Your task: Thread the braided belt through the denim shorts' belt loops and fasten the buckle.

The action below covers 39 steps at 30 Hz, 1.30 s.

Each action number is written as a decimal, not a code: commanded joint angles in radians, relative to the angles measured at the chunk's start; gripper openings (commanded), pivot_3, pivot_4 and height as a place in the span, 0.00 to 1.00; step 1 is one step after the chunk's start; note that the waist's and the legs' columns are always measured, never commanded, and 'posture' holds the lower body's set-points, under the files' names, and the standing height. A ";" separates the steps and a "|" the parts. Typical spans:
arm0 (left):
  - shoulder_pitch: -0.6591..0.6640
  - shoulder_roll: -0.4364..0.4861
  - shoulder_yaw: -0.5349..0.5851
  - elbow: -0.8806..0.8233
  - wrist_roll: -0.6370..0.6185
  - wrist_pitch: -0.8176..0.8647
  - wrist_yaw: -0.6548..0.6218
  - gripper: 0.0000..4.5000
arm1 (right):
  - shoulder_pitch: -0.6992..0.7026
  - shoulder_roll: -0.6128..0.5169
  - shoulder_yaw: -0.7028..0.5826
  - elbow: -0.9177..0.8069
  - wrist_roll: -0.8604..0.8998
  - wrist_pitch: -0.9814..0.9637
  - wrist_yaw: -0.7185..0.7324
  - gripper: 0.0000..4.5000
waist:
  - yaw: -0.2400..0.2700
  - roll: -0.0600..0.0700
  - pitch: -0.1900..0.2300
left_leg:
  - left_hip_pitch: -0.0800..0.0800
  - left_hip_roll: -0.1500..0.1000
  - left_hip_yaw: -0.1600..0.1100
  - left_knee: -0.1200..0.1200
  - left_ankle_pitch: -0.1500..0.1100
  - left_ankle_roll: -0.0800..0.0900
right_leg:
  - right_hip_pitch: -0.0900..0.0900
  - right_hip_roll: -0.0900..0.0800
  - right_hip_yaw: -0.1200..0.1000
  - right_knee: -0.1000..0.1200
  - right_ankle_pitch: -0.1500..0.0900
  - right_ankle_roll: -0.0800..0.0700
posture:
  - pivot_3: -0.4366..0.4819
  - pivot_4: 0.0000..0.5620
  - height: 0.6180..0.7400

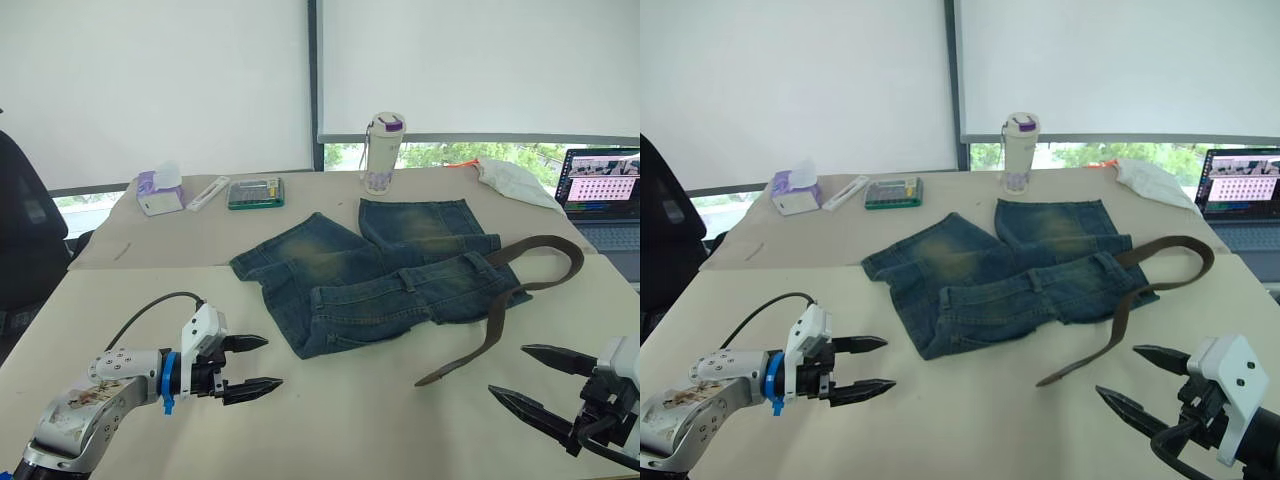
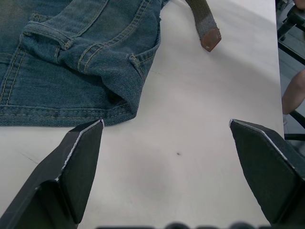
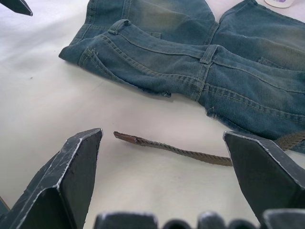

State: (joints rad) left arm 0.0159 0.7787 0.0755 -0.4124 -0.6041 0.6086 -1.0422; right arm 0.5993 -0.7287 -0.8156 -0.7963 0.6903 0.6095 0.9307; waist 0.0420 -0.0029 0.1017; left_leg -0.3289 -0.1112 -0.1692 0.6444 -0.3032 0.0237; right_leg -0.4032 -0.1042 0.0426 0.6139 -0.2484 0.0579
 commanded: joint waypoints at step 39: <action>-0.818 -0.426 -0.580 0.439 0.299 0.079 0.112 1.00 | -0.007 0.029 0.186 -0.232 -0.047 -0.054 -0.243 1.00 | 0.007 -0.008 0.003 | -0.001 -0.001 0.002 0.006 0.003 -0.006 | 0.002 0.005 0.000 0.000 0.001 0.001 | 0.48 0.27 1.00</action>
State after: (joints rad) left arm -0.7832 0.3780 -0.4572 -0.0204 -0.3479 0.7037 -0.9319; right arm 0.5962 -0.6968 -0.6067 -1.0034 0.6450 0.5481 0.7071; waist 0.0486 -0.0112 0.1046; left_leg -0.3297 -0.1116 -0.1669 0.6514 -0.3002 0.0182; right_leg -0.4008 -0.0995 0.0431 0.6136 -0.2472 0.0586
